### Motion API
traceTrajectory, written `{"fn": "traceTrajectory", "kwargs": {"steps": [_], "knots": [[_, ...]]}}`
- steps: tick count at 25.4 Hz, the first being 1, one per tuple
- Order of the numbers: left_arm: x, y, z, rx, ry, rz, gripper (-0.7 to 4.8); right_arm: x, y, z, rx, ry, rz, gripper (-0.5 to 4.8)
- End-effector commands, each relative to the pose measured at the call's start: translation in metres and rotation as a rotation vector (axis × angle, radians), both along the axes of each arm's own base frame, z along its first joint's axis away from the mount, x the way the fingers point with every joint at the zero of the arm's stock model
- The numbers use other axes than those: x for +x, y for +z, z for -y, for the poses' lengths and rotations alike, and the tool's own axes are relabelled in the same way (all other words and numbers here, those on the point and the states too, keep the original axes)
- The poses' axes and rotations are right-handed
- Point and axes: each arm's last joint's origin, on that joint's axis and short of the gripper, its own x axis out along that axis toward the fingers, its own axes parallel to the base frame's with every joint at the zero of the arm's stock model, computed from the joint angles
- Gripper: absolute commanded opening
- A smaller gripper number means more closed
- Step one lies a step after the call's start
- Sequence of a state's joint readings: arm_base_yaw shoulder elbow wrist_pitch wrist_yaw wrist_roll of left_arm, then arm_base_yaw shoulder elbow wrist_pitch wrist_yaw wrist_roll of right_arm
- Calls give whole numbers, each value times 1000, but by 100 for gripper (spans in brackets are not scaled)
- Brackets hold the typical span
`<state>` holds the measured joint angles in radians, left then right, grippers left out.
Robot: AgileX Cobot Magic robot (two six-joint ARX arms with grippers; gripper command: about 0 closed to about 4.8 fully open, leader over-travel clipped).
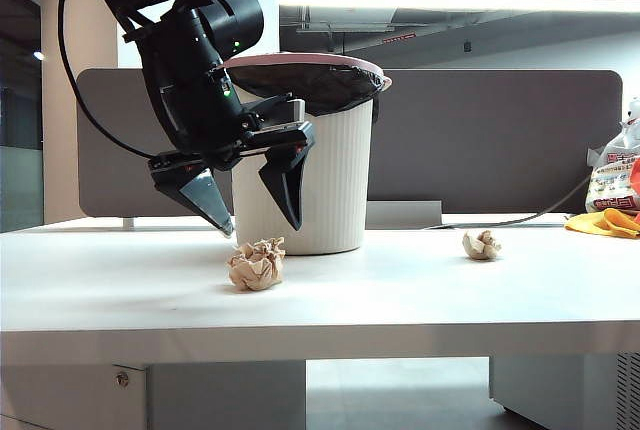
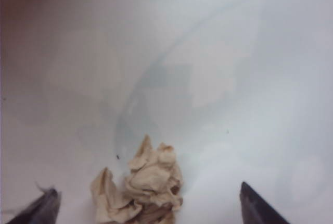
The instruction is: Pick up all the trash on the table and put it in the trash can.
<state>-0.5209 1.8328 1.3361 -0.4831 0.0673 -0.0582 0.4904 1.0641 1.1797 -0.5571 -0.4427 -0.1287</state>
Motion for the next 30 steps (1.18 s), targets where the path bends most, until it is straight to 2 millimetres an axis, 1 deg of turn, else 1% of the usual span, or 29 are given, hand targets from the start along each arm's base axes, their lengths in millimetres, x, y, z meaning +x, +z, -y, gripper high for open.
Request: {"fn": "traceTrajectory", "kwargs": {"steps": [1,7,12,13,14,17,18,19,24,26,27,30], "knots": [[2,-4,2,5,-4,3,479,0,4,0,17,6,24,-7],[5,-21,3,30,-4,-41,479,0,6,-1,26,6,41,-7],[6,-26,4,40,-3,-57,479,0,6,-1,26,6,41,-7],[6,-26,4,41,-3,-60,413,0,6,-1,26,6,41,-7],[5,-26,4,42,-3,-63,295,0,6,-1,26,6,42,-7],[4,-27,3,48,-4,-75,41,0,6,-1,27,5,44,-7],[4,-27,3,49,-4,-78,4,0,7,-1,28,5,45,-7],[4,-27,3,51,-4,-79,-6,0,7,-1,29,5,48,-7],[4,-27,3,50,-4,-79,-6,1,8,-1,35,5,59,-7],[5,-23,3,44,-5,-70,-6,1,9,-1,37,3,64,-7],[5,-19,2,37,-4,-59,-6,1,9,-1,37,2,66,-7],[2,2,1,-6,-3,14,-6,1,9,-1,38,2,69,-7]]}}
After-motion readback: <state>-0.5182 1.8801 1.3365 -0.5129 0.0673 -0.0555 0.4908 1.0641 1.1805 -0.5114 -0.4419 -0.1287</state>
